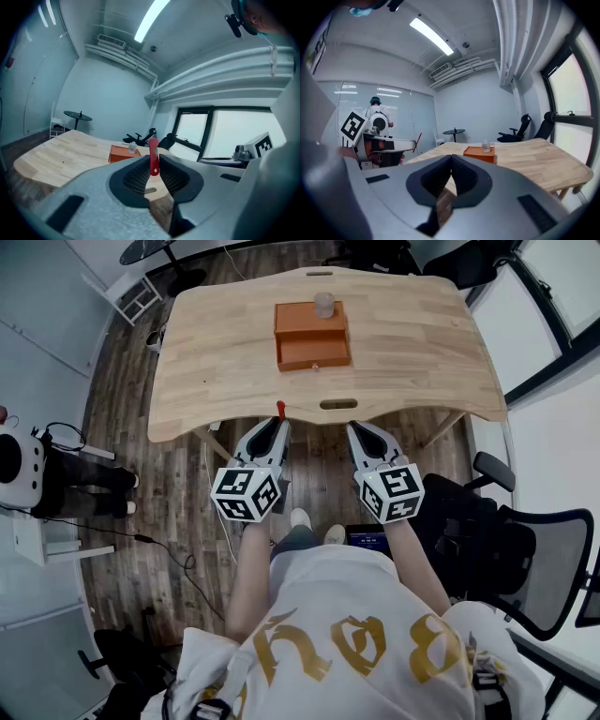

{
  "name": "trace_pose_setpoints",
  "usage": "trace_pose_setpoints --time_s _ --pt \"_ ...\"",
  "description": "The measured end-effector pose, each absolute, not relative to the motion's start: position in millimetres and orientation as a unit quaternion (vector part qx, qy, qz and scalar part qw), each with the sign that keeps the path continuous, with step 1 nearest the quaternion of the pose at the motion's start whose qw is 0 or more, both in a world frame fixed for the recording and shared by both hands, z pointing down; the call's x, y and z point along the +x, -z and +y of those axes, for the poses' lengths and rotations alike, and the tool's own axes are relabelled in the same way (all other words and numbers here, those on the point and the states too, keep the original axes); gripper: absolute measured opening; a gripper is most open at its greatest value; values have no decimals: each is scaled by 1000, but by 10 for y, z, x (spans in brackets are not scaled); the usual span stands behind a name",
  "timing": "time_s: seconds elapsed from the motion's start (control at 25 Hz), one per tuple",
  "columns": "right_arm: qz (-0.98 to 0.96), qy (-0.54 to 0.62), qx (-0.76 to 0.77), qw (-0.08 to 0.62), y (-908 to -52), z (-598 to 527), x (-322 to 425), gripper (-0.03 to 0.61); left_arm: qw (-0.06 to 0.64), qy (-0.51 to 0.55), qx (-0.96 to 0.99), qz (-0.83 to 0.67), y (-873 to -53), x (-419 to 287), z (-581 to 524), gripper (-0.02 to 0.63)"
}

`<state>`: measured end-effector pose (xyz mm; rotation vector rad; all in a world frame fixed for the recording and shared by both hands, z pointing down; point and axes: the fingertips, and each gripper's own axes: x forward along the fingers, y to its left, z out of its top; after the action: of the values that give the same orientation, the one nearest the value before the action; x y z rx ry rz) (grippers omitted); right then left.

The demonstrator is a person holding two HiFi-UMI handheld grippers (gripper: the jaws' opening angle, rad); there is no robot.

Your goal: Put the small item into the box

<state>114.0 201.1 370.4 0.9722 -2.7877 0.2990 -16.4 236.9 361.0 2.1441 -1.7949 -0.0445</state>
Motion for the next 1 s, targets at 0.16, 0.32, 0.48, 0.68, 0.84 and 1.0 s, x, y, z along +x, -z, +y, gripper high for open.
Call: trace_pose_setpoints --time_s 0.16,0.32,0.48,0.68,0.84,1.0 --pt "-933 -101 333 94 -3755 2030 1187 12 173 15 758 -629 -3641 -147 2396 60" --pt "-936 -102 325 86 -3732 2073 1186 12 168 12 763 -624 -3589 -102 2412 60" --pt "-946 -103 300 69 -3677 2159 1163 12 166 7 765 -622 -3582 -42 2443 60" --pt "-950 -104 288 60 -3664 2233 1205 12 153 9 766 -624 -3504 49 2525 60" --pt "-948 -107 291 69 -3724 2193 1240 12 153 17 766 -624 -3485 72 2491 60" --pt "-946 -108 296 84 -3817 2040 1244 12 165 15 763 -625 -3590 51 2376 60"
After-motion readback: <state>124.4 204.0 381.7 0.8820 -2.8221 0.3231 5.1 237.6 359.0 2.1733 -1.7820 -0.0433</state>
